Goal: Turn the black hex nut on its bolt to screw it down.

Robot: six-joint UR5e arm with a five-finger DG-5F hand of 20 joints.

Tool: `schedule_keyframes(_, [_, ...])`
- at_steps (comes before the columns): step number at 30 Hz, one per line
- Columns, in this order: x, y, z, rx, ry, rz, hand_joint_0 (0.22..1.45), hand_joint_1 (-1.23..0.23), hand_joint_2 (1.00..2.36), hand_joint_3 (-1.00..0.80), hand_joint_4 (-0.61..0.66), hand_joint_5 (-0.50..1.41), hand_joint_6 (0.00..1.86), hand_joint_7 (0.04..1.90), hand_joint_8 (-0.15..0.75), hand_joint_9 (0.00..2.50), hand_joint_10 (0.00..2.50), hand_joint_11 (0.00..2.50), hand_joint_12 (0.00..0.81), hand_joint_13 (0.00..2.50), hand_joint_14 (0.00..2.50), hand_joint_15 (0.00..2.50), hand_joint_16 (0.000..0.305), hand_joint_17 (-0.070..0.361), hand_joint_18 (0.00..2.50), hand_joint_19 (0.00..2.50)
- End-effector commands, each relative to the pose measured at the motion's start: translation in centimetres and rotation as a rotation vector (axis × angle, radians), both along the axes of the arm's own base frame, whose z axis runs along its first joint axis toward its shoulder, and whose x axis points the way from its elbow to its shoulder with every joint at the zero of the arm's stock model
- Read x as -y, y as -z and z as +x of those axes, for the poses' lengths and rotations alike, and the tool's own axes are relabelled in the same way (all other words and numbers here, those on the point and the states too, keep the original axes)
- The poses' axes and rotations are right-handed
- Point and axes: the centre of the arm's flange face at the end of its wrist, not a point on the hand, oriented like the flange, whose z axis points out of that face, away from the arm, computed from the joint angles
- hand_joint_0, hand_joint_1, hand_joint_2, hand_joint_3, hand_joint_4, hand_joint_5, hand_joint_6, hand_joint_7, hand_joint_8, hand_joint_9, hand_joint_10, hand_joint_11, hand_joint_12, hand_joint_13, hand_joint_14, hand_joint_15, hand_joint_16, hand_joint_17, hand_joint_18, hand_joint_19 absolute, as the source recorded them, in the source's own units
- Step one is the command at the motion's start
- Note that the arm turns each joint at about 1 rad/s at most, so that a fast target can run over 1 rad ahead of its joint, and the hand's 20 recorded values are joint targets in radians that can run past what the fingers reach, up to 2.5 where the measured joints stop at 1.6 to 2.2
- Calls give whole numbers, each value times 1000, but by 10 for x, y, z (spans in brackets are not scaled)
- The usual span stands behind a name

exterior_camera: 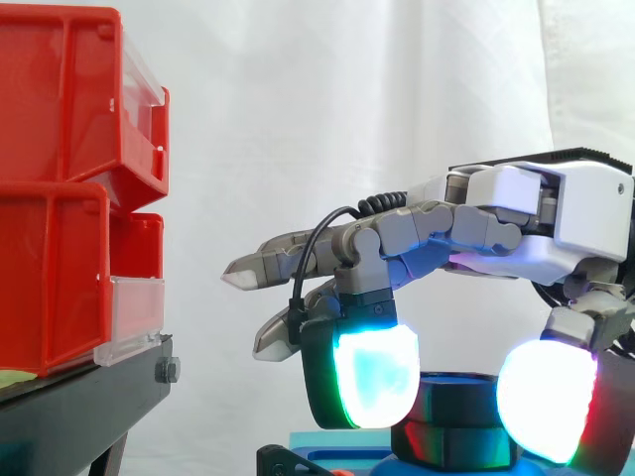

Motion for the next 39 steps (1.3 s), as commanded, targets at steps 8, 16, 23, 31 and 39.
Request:
schedule_keyframes(8, [3, 2, -1, 11, 0, -3, 537, -528, 1000, -500, 204, -102, 502, 1450, 279, 639, 8, 207, 309, 289, 1, 35, 38, 85, 28, 244])
schedule_keyframes(16, [6, 2, -2, 18, -1, -14, 532, -561, 1000, -500, 207, -102, 502, 1446, 281, 642, 8, 211, 309, 290, 0, 30, 38, 86, 35, 242])
schedule_keyframes(23, [8, 3, -3, 21, -7, -27, 571, -590, 1004, -463, 189, -102, 501, 1455, 273, 645, 9, 226, 299, 291, 0, 31, 36, 82, 35, 239])
schedule_keyframes(31, [8, 3, -3, 23, -6, -29, 578, -590, 1004, -450, 189, -101, 501, 1461, 268, 649, 9, 225, 296, 294, 1, 33, 36, 82, 36, 241])
schedule_keyframes(39, [8, 5, -3, 20, -6, -29, 613, -547, 1010, -406, 199, -97, 501, 1466, 268, 664, 9, 236, 292, 300, 1, 37, 35, 79, 36, 244])
